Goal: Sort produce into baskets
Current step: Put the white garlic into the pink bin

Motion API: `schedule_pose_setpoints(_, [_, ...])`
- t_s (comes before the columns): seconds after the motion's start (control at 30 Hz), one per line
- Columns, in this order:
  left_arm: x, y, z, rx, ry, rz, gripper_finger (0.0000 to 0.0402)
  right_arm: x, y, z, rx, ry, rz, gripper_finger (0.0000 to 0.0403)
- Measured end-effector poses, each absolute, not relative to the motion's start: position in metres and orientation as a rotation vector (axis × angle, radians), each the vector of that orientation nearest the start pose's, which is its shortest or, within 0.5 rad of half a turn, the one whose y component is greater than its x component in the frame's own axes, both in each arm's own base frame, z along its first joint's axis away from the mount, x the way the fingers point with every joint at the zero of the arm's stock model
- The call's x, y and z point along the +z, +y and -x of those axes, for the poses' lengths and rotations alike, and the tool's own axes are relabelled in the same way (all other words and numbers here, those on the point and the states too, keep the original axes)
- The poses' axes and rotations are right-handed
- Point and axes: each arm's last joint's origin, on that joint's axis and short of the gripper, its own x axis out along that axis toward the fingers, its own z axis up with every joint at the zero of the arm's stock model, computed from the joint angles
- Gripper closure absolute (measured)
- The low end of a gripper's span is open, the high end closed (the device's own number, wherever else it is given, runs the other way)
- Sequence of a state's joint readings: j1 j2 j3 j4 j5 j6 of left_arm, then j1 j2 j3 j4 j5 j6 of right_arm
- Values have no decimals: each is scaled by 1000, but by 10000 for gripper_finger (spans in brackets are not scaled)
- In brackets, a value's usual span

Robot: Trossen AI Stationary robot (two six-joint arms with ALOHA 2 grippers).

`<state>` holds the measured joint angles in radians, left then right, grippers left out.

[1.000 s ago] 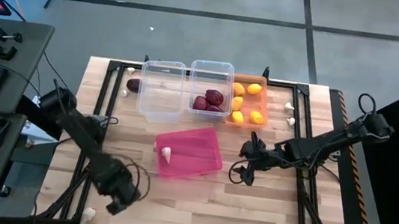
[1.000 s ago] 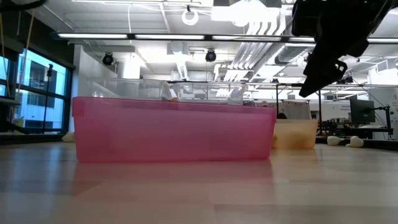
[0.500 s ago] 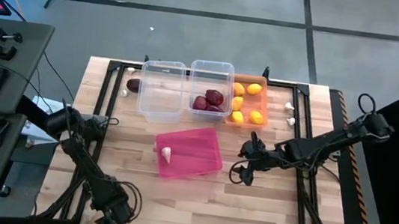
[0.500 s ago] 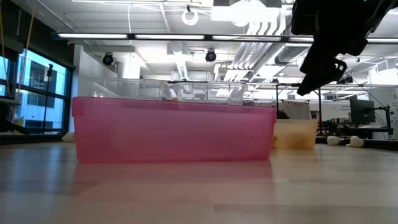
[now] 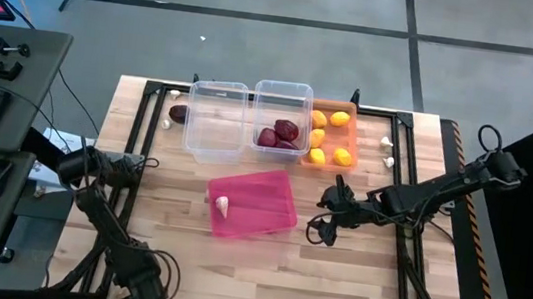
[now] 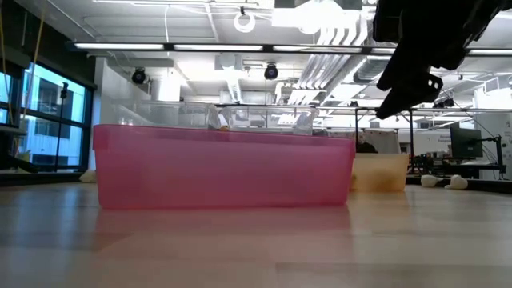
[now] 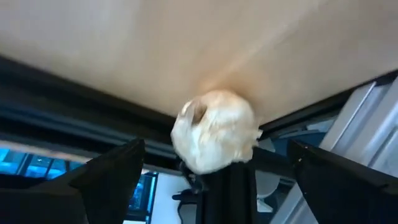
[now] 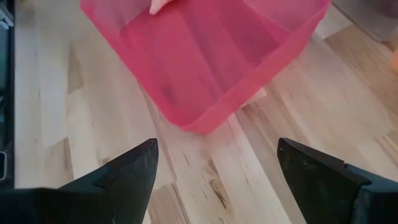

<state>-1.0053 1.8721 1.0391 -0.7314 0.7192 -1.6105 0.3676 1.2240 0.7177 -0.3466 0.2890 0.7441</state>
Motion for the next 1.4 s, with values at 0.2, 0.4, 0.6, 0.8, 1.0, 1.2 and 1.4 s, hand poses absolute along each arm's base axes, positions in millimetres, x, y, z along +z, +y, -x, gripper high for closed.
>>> schedule_pose_setpoints(0.2, [115, -266, -147, 325, 2218, 723, 64, 214, 77, -224, -232, 781, -445, 84])
schedule_pose_setpoints(0.4, [112, -264, -149, 244, 2189, 670, 124, 214, 77, -224, -231, 776, -446, 84])
schedule_pose_setpoints(0.6, [113, -263, -150, 184, 2195, 655, 229, 214, 77, -224, -230, 775, -446, 84])
schedule_pose_setpoints(0.8, [138, -247, -173, 30, 2053, 689, 306, 214, 77, -224, -231, 774, -446, 84])
schedule_pose_setpoints(1.0, [191, -193, -212, 22, 1627, 772, 303, 215, 77, -225, -228, 765, -452, 84])
schedule_pose_setpoints(1.2, [241, -115, -243, 199, 1082, 778, 285, 219, 76, -230, -225, 704, -508, 84])
schedule_pose_setpoints(1.4, [256, -79, -277, 75, 807, 623, 280, 224, 73, -236, -228, 635, -567, 84])
